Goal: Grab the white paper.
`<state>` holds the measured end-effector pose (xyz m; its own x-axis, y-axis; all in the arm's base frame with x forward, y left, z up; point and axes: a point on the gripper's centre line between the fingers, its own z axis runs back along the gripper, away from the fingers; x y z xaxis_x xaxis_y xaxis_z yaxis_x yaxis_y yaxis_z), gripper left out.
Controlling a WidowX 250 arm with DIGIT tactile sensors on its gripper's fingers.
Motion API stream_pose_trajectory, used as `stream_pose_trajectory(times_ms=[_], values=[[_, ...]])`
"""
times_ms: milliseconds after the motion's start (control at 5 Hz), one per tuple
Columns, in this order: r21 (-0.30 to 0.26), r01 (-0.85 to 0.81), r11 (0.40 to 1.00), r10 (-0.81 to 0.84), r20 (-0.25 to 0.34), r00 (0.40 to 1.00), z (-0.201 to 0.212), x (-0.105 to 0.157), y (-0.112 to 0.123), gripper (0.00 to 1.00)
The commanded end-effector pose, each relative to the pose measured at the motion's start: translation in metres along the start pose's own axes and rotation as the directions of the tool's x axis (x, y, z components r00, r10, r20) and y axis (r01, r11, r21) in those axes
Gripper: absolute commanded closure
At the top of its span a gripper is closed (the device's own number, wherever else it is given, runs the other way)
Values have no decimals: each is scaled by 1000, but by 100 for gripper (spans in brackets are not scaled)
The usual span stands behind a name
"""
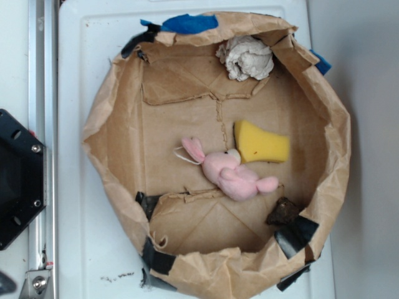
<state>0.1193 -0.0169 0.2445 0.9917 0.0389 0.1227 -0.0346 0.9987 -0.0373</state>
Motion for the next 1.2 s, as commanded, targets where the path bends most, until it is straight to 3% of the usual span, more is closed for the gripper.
stream_pose_trajectory(times_ms=[0,600,800,1000], values=[[0,0,1000,0,0,1000,0,0,0,0],[27,-128,991,127,22,992,-29,57,14,0],[-43,-265,963,268,73,961,-46,79,24,0],[-39,-379,925,380,140,914,-56,101,47,0]])
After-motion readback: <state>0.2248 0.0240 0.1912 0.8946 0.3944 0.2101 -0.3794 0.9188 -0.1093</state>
